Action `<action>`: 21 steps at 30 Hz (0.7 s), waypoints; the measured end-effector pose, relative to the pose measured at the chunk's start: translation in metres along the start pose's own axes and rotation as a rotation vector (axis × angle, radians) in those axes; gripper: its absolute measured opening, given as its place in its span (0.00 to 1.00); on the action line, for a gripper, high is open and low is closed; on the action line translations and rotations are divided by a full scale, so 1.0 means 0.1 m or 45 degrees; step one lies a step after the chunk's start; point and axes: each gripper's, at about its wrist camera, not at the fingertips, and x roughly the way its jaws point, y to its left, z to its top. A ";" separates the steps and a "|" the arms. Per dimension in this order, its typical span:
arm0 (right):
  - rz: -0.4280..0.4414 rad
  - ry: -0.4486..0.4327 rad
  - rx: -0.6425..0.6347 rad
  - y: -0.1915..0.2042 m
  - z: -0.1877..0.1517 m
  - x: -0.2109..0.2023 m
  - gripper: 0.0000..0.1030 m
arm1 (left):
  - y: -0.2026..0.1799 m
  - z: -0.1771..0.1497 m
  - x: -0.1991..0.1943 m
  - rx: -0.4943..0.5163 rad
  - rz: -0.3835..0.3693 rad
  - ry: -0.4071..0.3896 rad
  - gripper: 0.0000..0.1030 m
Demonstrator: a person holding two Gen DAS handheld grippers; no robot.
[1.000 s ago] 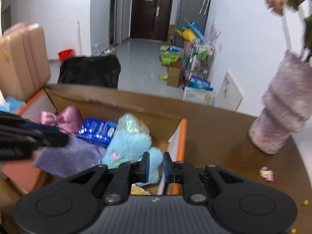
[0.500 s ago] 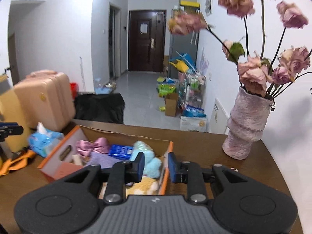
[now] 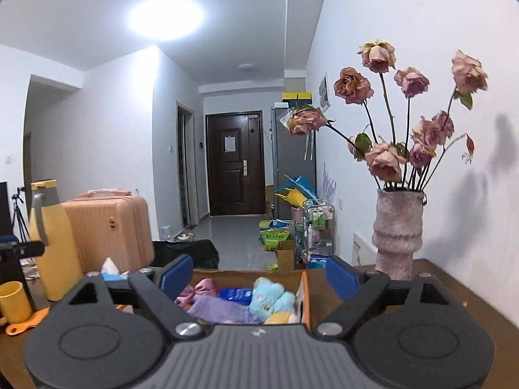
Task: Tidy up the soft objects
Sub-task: 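Withdraw both tools and reach toward the pink fluffy towel roll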
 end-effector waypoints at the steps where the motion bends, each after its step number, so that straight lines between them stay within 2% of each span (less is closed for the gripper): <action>1: 0.001 -0.006 0.007 0.02 -0.02 -0.05 0.86 | -0.01 -0.04 -0.05 0.012 0.000 0.002 0.94; 6: 0.000 -0.029 0.015 0.15 -0.14 -0.30 0.86 | 0.06 -0.16 -0.32 0.006 -0.008 -0.024 0.95; 11: -0.021 0.033 0.029 0.32 -0.45 -0.69 0.87 | 0.13 -0.37 -0.68 0.006 0.044 -0.050 1.00; 14: 0.008 0.079 0.073 0.41 -0.73 -0.98 0.88 | 0.19 -0.60 -0.90 -0.002 -0.030 0.032 1.00; 17: 0.069 0.168 0.119 0.53 -1.03 -1.24 0.88 | 0.26 -0.85 -1.14 -0.018 -0.061 0.081 1.00; 21: 0.118 0.301 0.206 0.65 -1.34 -1.33 0.89 | 0.36 -1.11 -1.24 -0.038 -0.182 0.182 1.00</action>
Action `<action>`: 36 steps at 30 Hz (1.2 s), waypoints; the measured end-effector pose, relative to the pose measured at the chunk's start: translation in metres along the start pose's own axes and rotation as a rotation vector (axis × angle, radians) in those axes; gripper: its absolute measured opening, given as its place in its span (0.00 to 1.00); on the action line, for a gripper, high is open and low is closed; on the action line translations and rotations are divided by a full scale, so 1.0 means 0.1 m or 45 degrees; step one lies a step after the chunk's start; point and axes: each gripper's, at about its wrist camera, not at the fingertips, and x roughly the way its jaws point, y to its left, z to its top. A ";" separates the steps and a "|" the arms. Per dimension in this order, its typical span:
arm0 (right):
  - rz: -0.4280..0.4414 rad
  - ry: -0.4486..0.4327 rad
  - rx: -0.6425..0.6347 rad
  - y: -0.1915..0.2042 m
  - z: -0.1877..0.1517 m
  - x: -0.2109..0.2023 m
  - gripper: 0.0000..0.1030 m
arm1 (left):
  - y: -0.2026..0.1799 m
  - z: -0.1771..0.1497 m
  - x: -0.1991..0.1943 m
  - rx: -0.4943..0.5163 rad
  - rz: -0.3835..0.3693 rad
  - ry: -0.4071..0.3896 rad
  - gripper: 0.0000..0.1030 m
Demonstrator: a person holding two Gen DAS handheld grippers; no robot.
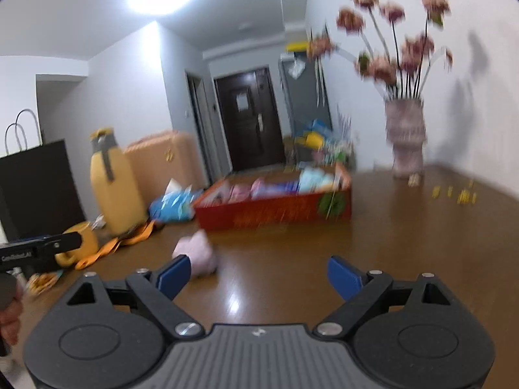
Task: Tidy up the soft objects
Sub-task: 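Withdraw both tools and reach toward the pink fluffy towel roll, then close both tools on the pink fluffy towel roll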
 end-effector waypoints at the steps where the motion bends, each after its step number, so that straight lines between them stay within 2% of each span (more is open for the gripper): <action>1: 0.019 0.034 0.014 0.01 -0.04 0.05 0.88 | 0.01 -0.02 0.04 0.018 -0.039 0.022 1.00; 5: 0.057 0.098 0.078 0.08 -0.05 0.30 0.86 | 0.07 0.07 0.32 0.050 -0.031 0.060 1.00; 9: 0.180 0.186 0.199 0.14 0.08 0.70 0.80 | 0.20 0.25 0.69 0.039 -0.083 0.088 1.00; 11: 0.226 0.228 0.226 0.24 0.14 0.99 0.79 | 0.27 0.33 0.92 0.019 -0.032 0.081 1.00; 14: 0.219 0.249 0.224 0.42 0.20 1.48 0.74 | 0.39 0.41 1.27 -0.033 0.025 0.095 1.00; 17: 0.157 0.285 0.186 0.58 0.25 1.94 0.69 | 0.46 0.44 1.57 -0.044 0.044 0.143 1.00; 20: 0.106 0.337 0.136 0.65 0.25 2.28 0.55 | 0.51 0.41 1.76 -0.035 0.026 0.181 1.00; 21: 0.121 0.368 0.139 0.63 0.24 2.36 0.42 | 0.51 0.40 1.81 -0.038 0.008 0.194 1.00; 23: 0.185 0.382 0.109 0.56 0.25 2.37 0.38 | 0.50 0.39 1.91 -0.047 -0.042 0.224 1.00; 24: 0.216 0.393 0.081 0.51 0.27 2.34 0.33 | 0.48 0.38 1.94 -0.049 -0.067 0.244 1.00; 26: 0.296 0.461 -0.013 0.36 0.36 2.27 0.33 | 0.42 0.36 2.00 -0.049 -0.146 0.303 0.98; 27: 0.327 0.499 -0.061 0.26 0.40 2.22 0.33 | 0.38 0.35 2.02 -0.065 -0.222 0.341 0.98; 29: 0.349 0.561 -0.111 0.06 0.47 2.17 0.35 | 0.29 0.31 2.05 -0.107 -0.358 0.417 0.96; 31: 0.349 0.571 -0.109 -0.11 0.53 2.13 0.42 | 0.18 0.26 2.07 -0.142 -0.440 0.460 0.94; 33: 0.333 0.538 -0.111 -0.21 0.57 2.08 0.44 | 0.04 0.23 2.12 -0.135 -0.471 0.486 0.91; 34: 0.333 0.516 -0.099 -0.24 0.59 2.07 0.54 | -0.02 0.21 2.15 -0.124 -0.470 0.486 0.88; 36: 0.328 0.465 -0.042 -0.31 0.61 2.00 0.67 | -0.12 0.22 2.21 -0.099 -0.446 0.466 0.82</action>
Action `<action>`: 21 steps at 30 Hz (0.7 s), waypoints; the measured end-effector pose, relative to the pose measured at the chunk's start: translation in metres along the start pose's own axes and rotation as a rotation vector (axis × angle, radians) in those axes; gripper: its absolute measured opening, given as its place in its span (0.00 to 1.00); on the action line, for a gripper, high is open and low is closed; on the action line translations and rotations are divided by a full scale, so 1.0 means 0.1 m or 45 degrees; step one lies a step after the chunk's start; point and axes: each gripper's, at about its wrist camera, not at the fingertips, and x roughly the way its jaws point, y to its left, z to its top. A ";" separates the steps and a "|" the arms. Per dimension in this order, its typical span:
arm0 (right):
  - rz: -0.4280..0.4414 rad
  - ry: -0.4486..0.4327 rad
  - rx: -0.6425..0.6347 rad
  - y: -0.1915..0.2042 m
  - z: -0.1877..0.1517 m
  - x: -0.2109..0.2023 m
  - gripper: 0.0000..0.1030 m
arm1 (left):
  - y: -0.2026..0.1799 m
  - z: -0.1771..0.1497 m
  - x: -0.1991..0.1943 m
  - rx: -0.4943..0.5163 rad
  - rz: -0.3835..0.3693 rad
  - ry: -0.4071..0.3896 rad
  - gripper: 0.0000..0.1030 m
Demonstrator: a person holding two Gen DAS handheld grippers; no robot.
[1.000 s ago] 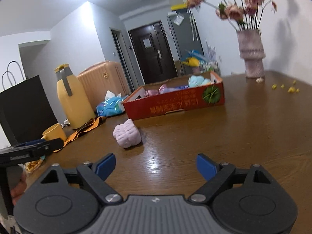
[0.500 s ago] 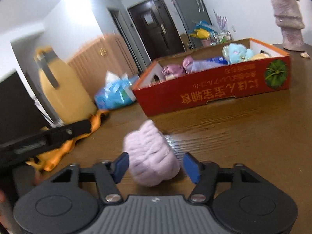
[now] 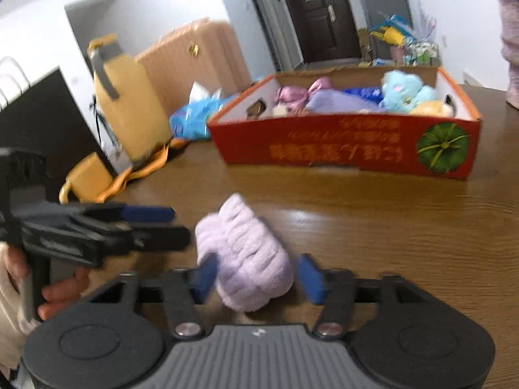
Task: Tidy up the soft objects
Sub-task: 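Close both tools on the pink fluffy towel roll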
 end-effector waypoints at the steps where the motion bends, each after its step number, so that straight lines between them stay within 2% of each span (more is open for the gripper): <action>1: -0.005 -0.031 0.029 -0.02 -0.02 -0.05 0.67 | 0.00 0.02 0.03 0.000 0.008 -0.010 0.81; 4: -0.010 -0.097 0.166 -0.08 -0.15 -0.12 0.63 | 0.03 0.08 0.13 -0.027 0.011 -0.023 0.73; 6: 0.024 -0.115 0.251 -0.13 -0.26 -0.12 0.56 | 0.05 0.07 0.22 -0.043 0.034 0.037 0.65; 8: 0.044 -0.105 0.320 -0.16 -0.33 -0.04 0.52 | 0.04 0.07 0.25 -0.093 0.005 0.076 0.53; 9: 0.037 -0.103 0.337 -0.18 -0.36 -0.01 0.47 | 0.03 0.06 0.22 -0.110 -0.007 0.078 0.49; 10: 0.027 -0.112 0.354 -0.19 -0.36 0.02 0.42 | 0.01 0.04 0.19 -0.118 -0.019 0.078 0.40; 11: 0.022 -0.130 0.366 -0.20 -0.36 0.03 0.41 | -0.02 0.01 0.15 -0.133 -0.027 0.079 0.38; 15: -0.052 -0.197 0.365 -0.23 -0.30 0.05 0.38 | -0.18 -0.11 0.02 -0.166 0.000 0.070 0.40; 17: -0.076 -0.197 0.348 -0.23 -0.28 0.06 0.38 | -0.24 -0.11 -0.01 -0.134 0.000 0.048 0.47; 19: -0.081 -0.197 0.350 -0.23 -0.28 0.08 0.38 | -0.26 -0.10 0.02 -0.108 0.042 0.014 0.49; 21: -0.092 -0.185 0.318 -0.20 -0.29 0.10 0.32 | -0.25 -0.09 0.10 -0.124 0.055 0.035 0.49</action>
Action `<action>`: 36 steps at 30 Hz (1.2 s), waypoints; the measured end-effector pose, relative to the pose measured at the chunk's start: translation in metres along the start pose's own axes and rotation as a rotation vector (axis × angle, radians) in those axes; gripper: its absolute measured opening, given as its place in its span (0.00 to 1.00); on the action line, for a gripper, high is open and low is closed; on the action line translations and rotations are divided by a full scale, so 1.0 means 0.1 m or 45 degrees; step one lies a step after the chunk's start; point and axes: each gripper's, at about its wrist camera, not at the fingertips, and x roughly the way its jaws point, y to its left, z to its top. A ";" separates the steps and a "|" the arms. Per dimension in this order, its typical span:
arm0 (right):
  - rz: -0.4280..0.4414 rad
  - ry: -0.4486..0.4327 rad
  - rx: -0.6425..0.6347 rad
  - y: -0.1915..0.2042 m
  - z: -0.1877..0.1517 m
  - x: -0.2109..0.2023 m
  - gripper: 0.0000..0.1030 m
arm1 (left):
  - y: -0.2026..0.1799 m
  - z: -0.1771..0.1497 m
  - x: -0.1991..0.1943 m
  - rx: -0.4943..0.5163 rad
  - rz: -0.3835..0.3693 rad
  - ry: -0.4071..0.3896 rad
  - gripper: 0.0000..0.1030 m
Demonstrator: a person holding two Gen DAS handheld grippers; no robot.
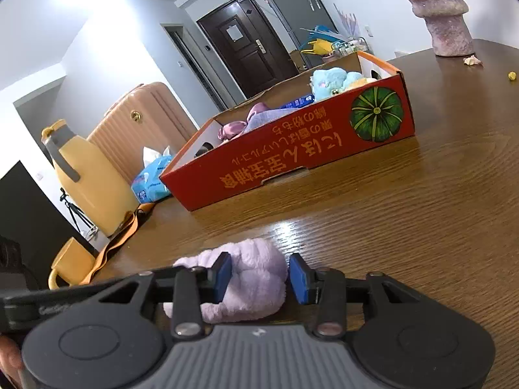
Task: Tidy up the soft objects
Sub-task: 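Close both tools on the pink fluffy towel roll, then lift the towel roll with both tools and carry it into the box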
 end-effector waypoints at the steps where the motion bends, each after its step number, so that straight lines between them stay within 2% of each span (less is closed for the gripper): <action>1: -0.007 -0.002 -0.017 0.02 -0.01 0.00 0.30 | 0.01 0.00 0.04 -0.014 -0.014 0.015 0.46; 5: -0.050 -0.011 -0.119 0.11 -0.06 0.01 0.26 | -0.02 -0.05 0.06 0.049 -0.038 -0.003 0.29; 10: -0.055 -0.028 -0.131 0.14 -0.07 -0.05 0.21 | -0.11 -0.07 -0.01 0.099 -0.013 -0.030 0.18; 16: -0.041 -0.098 -0.210 0.35 -0.22 -0.57 0.20 | -0.36 -0.30 -0.44 0.076 -0.012 -0.118 0.18; 20: -0.020 -0.124 -0.195 0.39 -0.37 -0.96 0.20 | -0.57 -0.53 -0.78 0.055 -0.038 -0.171 0.18; 28: -0.015 -0.206 -0.186 0.43 -0.51 -1.42 0.20 | -0.96 -0.66 -1.12 0.141 -0.034 -0.221 0.18; 33: 0.006 -0.236 -0.212 0.39 -0.29 -1.47 0.20 | -1.01 -0.52 -1.10 0.124 -0.049 -0.262 0.18; 36: 0.007 -0.284 -0.326 0.46 0.11 -1.39 0.20 | -1.01 -0.21 -1.02 0.102 -0.068 -0.321 0.18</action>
